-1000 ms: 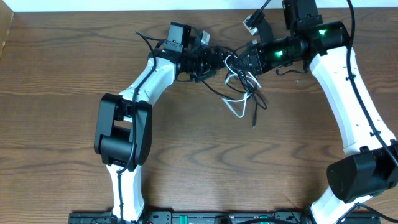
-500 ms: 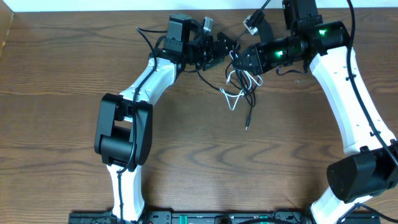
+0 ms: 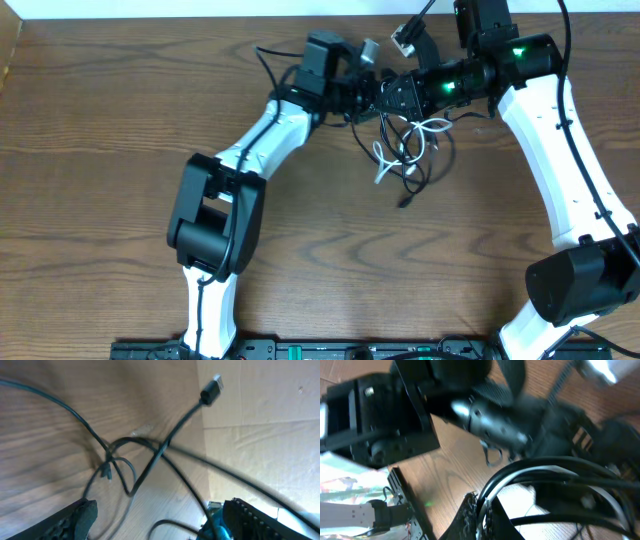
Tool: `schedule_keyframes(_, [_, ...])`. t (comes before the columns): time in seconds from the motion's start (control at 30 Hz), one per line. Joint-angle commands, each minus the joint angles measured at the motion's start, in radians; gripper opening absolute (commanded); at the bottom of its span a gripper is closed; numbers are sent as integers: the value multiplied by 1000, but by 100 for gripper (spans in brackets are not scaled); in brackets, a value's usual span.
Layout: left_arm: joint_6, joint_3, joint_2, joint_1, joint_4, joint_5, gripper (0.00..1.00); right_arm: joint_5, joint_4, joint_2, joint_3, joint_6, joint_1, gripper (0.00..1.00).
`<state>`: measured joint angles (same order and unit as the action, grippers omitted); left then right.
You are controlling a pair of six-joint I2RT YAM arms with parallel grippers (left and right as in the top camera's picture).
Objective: Untangle cables
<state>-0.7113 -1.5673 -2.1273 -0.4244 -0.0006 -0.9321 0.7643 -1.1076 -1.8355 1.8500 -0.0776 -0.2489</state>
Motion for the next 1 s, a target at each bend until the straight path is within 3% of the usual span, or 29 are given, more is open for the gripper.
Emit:
schedule_keyframes(0.0, [18, -5, -38, -29, 0, 29, 76, 55, 6, 3, 2, -18, -2, 1])
schedule_keyframes(0.1, [18, -5, -43, -40, -2, 41, 52, 90, 21, 3, 2, -17, -2, 1])
schedule_keyframes(0.2, [18, -5, -42, -40, 3, 47, 15, 111, 49, 3, 2, -5, 0, 1])
schedule_keyframes(0.23, [18, -5, -42, -38, 2, 47, 7, 110, 53, 3, 2, -3, 2, 1])
schedule_keyframes(0.63, [32, -5, -42, 39, -41, -6, 7, 103, 174, 3, 2, 189, 170, 1])
schedule_keyframes(0.97, [230, -5, -18, 162, -260, -9, 7, -8, 108, 3, 1, 220, 307, 1])
